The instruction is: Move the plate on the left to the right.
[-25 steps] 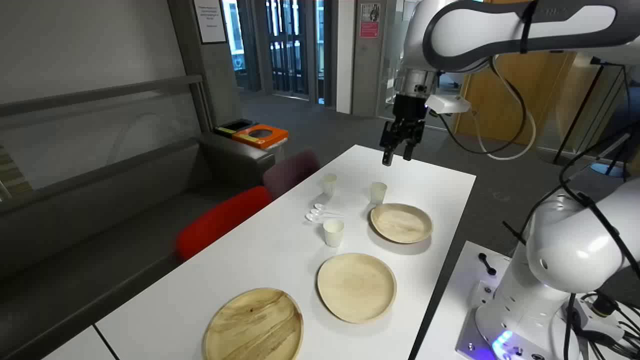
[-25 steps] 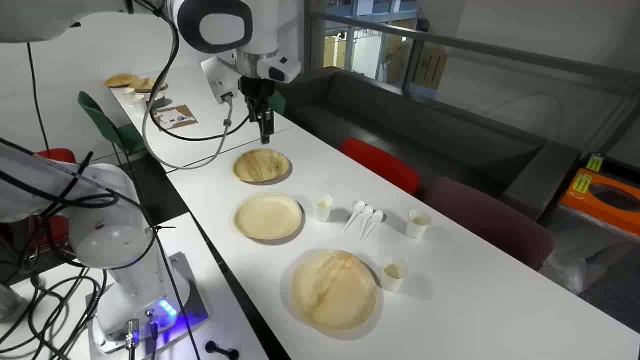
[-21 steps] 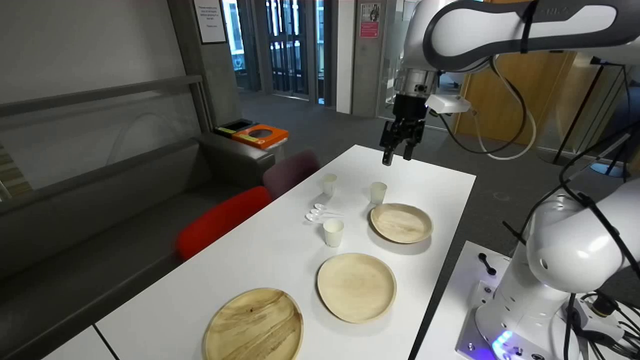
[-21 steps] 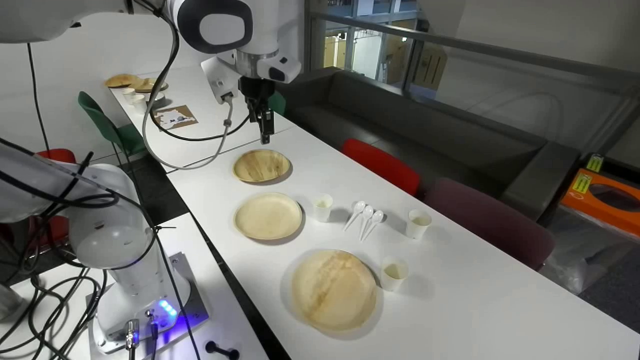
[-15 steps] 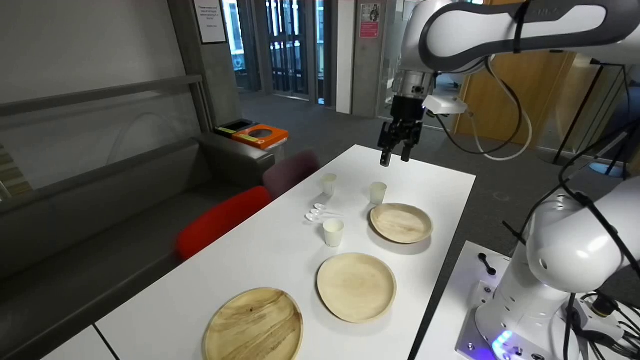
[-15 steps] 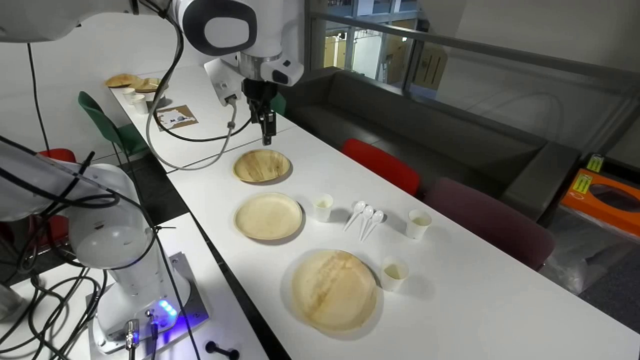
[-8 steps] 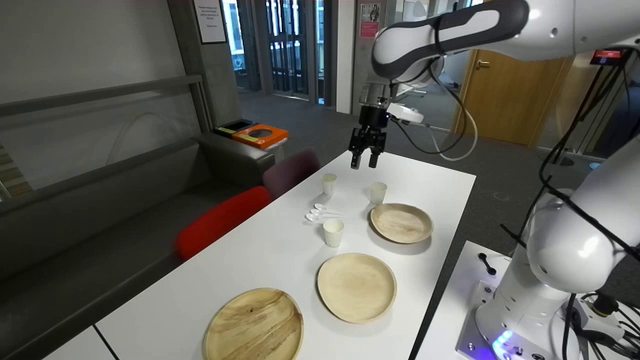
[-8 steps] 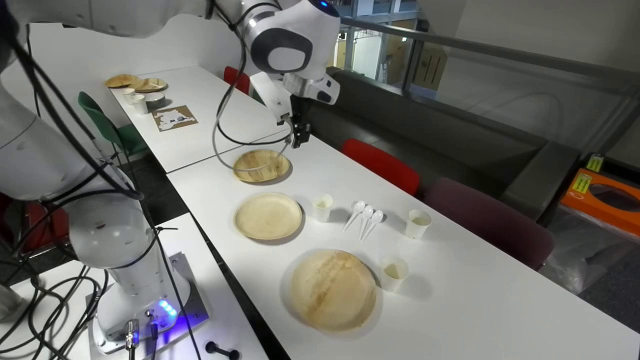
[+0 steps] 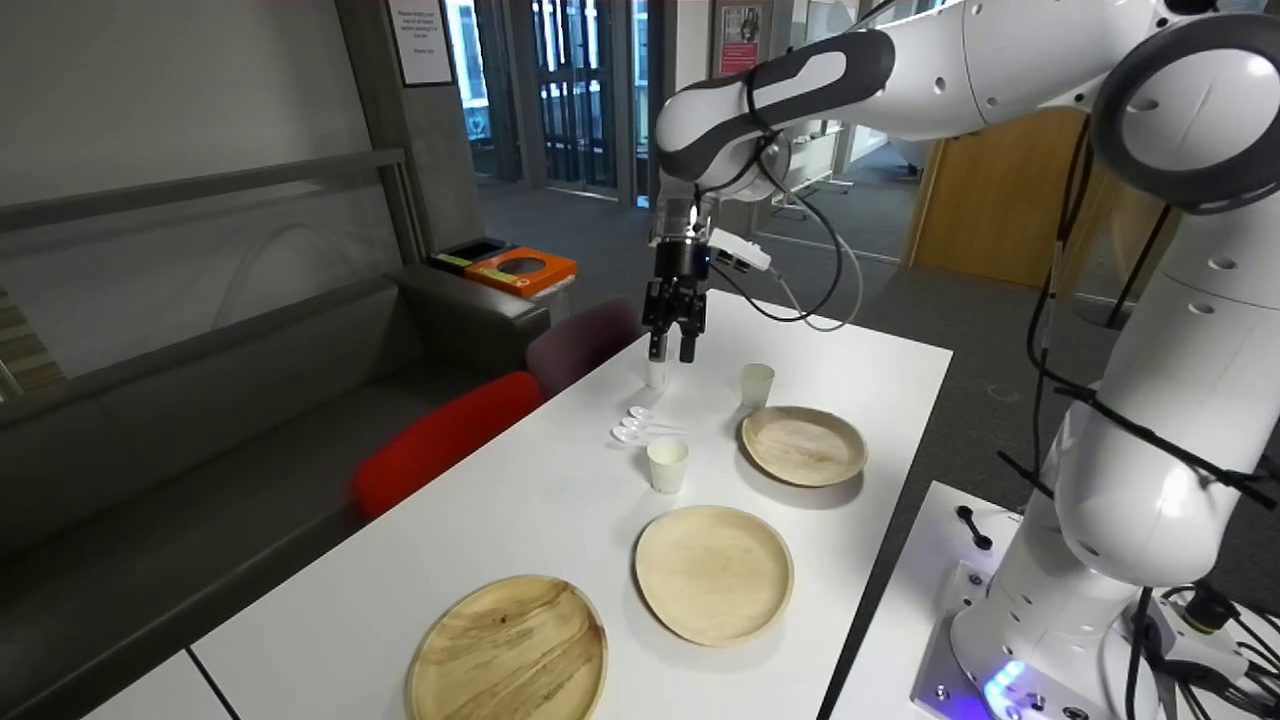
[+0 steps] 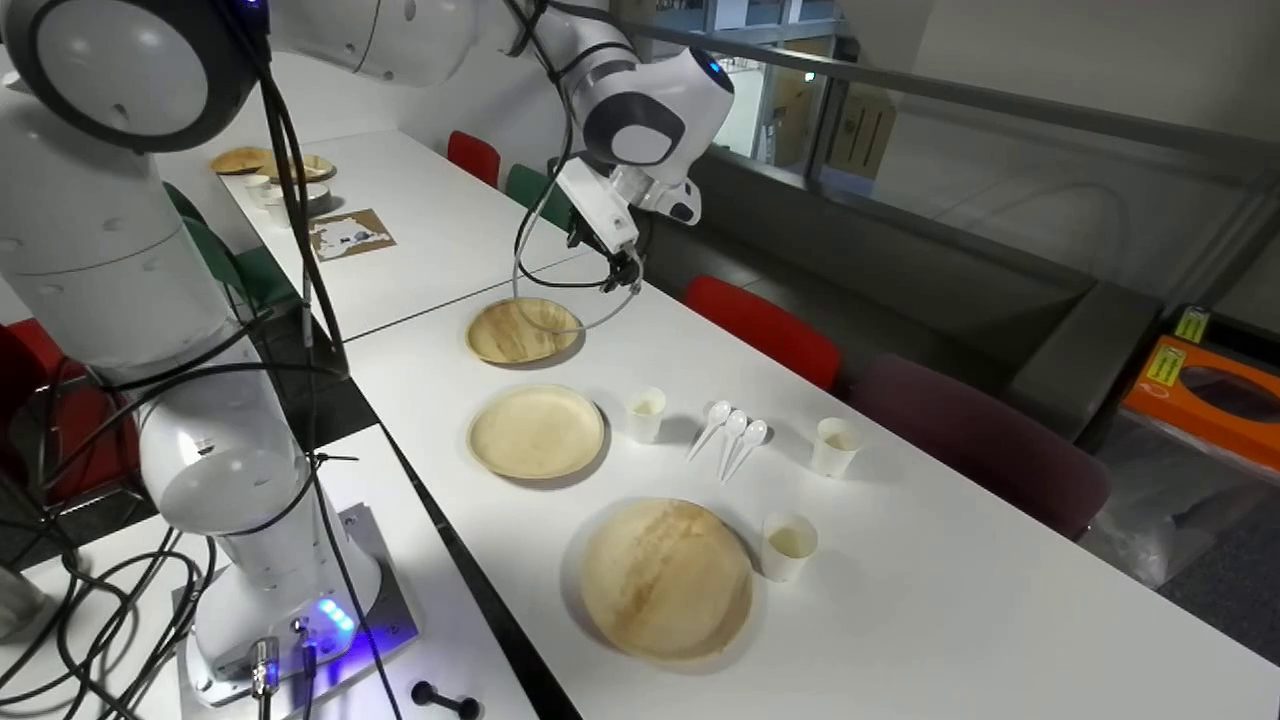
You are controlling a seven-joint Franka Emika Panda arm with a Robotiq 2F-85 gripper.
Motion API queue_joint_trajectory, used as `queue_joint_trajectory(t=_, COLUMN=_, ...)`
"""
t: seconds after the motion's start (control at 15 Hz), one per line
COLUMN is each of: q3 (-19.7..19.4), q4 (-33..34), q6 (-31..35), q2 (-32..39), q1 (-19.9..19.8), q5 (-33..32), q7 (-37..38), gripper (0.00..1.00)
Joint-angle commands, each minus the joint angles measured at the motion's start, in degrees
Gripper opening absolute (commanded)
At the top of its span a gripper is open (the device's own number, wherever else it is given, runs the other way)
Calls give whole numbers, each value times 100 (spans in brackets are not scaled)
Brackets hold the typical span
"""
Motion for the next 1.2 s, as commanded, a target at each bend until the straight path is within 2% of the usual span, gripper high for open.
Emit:
queue_joint_trajectory(t=0.0, q3=123, q4=33, q6=-15, q2=18, q1=-121, q5=-1, q7=0, gripper=100)
queue_joint_trajectory(t=0.27, q3=120, q4=61, q6=-26, q2=8, q1=-124, q5=-1, q7=-1, gripper=100)
queue_joint_trajectory(t=0.33, q3=157, q4=-81, q6=146, q2=-180, q1=-97, q5=-169, q7=-138, gripper=100)
queue_joint_trajectory(t=0.47, q3=256, q4=-92, q6=250, q2=-116, q1=-32, q5=-420, q7=-233, gripper=100)
queue_joint_trajectory(t=0.73, q3=573, q4=-11, q6=923, q2=686, q1=98, q5=-435, q7=-76, gripper=100)
queue_joint_trajectory(t=0.93, q3=890, q4=153, q6=1594, q2=1609, q1=224, q5=-365, q7=-17, gripper=100)
queue_joint_trajectory(t=1.13, q3=1205, q4=520, q6=1930, q2=2553, q1=288, q5=-378, q7=-72, gripper=100)
